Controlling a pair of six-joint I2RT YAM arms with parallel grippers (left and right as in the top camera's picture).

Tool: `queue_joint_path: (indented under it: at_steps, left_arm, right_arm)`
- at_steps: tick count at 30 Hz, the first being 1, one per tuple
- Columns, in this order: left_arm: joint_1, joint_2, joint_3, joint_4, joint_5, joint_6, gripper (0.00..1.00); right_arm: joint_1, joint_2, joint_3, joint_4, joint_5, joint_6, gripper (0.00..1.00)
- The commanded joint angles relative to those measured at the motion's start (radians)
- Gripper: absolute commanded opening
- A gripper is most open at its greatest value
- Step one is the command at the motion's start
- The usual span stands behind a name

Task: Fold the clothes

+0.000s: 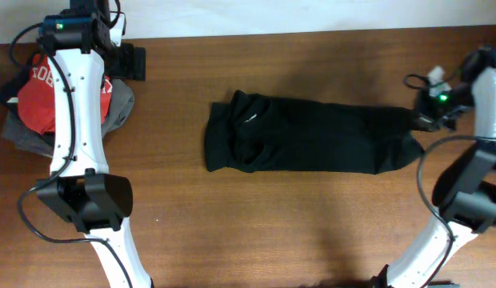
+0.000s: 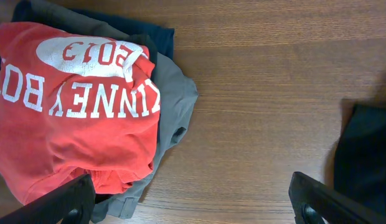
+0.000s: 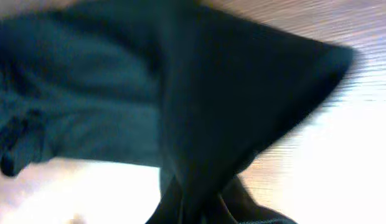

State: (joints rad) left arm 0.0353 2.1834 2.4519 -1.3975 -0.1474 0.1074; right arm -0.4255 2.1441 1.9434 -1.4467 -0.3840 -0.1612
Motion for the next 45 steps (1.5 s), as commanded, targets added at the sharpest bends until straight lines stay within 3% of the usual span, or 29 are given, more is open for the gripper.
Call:
queue_joint_path:
  at_steps: [1,13,14,15,16,17,18,21,26,32,39,45]
  left_arm:
    - [0.0,-0.014,0.001,0.001,-0.003,-0.002,0.99]
    - [0.0,-0.01,0.001,0.0,0.054,-0.002,0.99]
    - [0.0,-0.008,0.001,-0.002,0.054,-0.002,0.99]
    - [0.0,-0.007,0.001,-0.003,0.055,-0.002,0.99]
    - [0.0,-0.006,0.0,-0.006,0.055,-0.002,0.99]
    - [0.0,-0.006,-0.002,-0.006,0.055,-0.002,0.99]
    - [0.0,-0.006,-0.005,-0.006,0.055,-0.002,0.99]
    - [0.0,-0.006,-0.017,-0.006,0.092,-0.002,0.99]
    - [0.0,-0.005,-0.087,0.01,0.277,-0.001,0.99]
    - [-0.005,-0.003,-0.298,0.055,0.47,0.088,0.99]
    - [-0.008,-0.003,-0.563,0.199,0.653,0.147,0.99]
    - [-0.013,-0.003,-0.69,0.319,0.723,0.159,0.99]
  right_arm:
    - [0.119,-0.007,0.018,-0.024,-0.024,-0.018,0.04]
    - [0.434,-0.004,-0.029,0.092,0.05,0.073,0.05]
    - [0.453,-0.002,-0.036,0.103,0.051,0.073,0.09]
    - [0.47,-0.001,-0.04,0.109,0.051,0.073,0.2]
    - [0.486,0.001,-0.043,0.109,0.051,0.072,0.4]
    - [0.499,0.002,-0.043,0.108,0.051,0.072,0.52]
    - [0.512,0.002,-0.043,0.108,0.051,0.072,0.57]
    - [0.538,-0.003,-0.035,0.106,0.051,0.072,0.57]
    - [0.521,-0.013,0.077,0.035,0.047,0.071,0.57]
    - [0.472,-0.016,0.241,-0.043,0.059,0.061,0.6]
    - [0.436,-0.015,0.255,-0.057,0.059,0.06,0.61]
    - [0.436,-0.015,0.255,-0.058,0.059,0.053,0.6]
